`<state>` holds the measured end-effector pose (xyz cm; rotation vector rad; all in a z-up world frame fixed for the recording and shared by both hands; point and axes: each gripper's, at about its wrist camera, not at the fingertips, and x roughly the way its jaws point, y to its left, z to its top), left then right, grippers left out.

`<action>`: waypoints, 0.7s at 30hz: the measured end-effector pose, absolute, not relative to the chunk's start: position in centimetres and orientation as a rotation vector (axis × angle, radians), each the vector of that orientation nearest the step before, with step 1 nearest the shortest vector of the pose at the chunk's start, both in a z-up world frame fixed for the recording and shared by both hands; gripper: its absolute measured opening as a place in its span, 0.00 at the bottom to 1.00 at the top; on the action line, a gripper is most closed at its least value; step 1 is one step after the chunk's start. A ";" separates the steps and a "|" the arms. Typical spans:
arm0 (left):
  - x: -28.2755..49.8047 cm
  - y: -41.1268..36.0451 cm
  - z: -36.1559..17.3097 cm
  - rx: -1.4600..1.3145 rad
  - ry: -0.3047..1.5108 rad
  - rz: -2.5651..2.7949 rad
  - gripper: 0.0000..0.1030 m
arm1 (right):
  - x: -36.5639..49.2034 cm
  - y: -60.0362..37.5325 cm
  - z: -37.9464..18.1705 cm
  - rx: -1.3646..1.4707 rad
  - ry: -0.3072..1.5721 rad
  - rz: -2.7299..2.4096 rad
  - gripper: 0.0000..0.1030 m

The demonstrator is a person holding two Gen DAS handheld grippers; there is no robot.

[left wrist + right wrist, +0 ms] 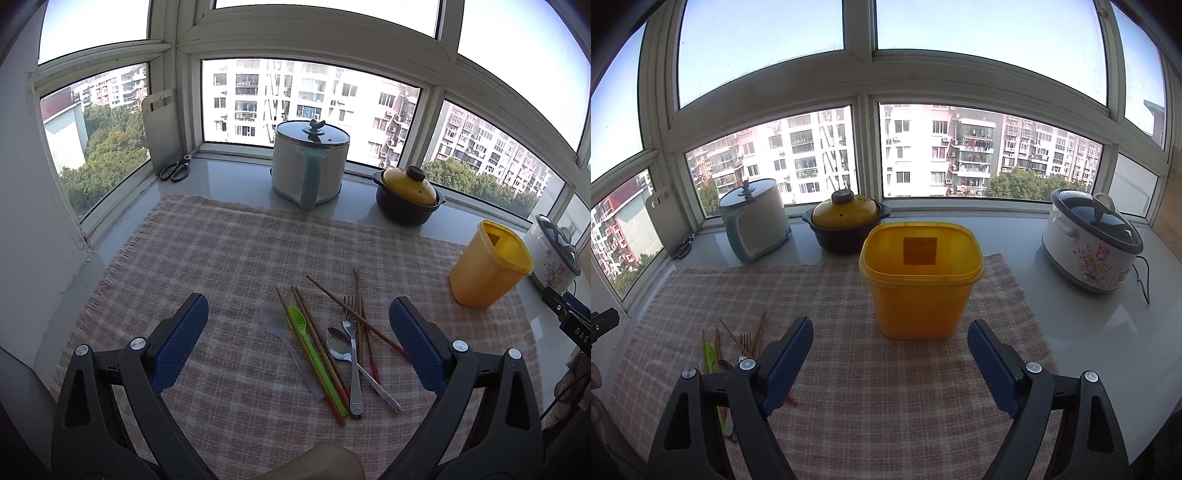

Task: Organize utensils
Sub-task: 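Grasp a wooden chopstick with the right gripper while the left gripper grasps another chopstick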

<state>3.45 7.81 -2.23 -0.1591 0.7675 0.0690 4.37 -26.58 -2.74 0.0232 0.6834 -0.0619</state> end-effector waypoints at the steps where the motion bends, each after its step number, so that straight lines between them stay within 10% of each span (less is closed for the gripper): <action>1: 3.6 8.1 -2.6 -0.156 0.772 0.072 0.97 | 4.6 -26.4 -3.0 0.023 0.686 -0.056 0.85; 5: 4.5 9.2 -4.6 -0.164 0.817 0.042 0.94 | 5.4 -25.6 -3.7 0.006 0.682 -0.004 0.85; 10: 5.5 10.2 -8.2 -0.248 0.932 -0.013 0.62 | 6.9 -23.8 -4.2 -0.030 0.702 0.086 0.85; 21: 6.7 10.3 -13.8 -0.374 1.087 -0.107 0.49 | 11.0 -18.9 -7.8 -0.106 0.862 0.340 0.84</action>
